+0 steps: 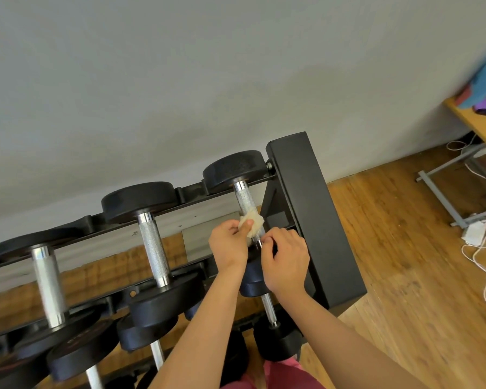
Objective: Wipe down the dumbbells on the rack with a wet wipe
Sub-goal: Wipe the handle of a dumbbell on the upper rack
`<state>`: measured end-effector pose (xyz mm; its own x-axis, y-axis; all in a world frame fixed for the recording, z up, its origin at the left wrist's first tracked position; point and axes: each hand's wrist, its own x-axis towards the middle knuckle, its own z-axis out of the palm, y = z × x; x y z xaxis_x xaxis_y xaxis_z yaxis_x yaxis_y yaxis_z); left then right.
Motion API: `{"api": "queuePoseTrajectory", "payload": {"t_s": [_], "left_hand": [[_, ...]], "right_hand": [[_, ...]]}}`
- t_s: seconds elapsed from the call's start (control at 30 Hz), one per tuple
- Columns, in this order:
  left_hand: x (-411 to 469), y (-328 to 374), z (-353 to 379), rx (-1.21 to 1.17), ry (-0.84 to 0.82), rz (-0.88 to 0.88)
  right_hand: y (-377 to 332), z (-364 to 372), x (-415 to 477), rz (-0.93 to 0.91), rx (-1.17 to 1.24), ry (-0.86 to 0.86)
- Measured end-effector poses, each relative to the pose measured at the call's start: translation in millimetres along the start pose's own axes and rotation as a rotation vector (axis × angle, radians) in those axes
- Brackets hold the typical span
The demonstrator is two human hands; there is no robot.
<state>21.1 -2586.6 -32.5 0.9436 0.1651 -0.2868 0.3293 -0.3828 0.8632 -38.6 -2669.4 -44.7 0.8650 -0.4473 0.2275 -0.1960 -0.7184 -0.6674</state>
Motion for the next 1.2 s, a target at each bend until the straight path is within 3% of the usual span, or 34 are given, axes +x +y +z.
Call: {"api": "queuePoseTrajectory", "payload": {"t_s": [0.23, 0.6, 0.83, 0.93, 1.2], "left_hand": [[6.9, 6.3, 3.9, -0.028, -0.06, -0.013], [20.5, 19.6, 5.1, -0.295, 0.06, -0.06], [22.0, 12.3, 6.3, -0.143, -0.032, -0.009], [17.3, 4.2, 1.2, -0.062, 0.027, 0.05], [20.2, 9.7, 3.8, -0.13, -0.036, -0.004]], "right_hand": [[0.3, 0.7, 0.0, 0.001, -0.006, -0.007], [0.3, 0.4, -0.7, 0.001, 0.008, -0.005], [0.4, 0.5, -0.4, -0.004, 0.003, -0.005], [1.5, 1.4, -0.8, -0.003, -0.003, -0.01], [1.5, 1.2, -0.9, -0.009, -0.008, -0.005]]}}
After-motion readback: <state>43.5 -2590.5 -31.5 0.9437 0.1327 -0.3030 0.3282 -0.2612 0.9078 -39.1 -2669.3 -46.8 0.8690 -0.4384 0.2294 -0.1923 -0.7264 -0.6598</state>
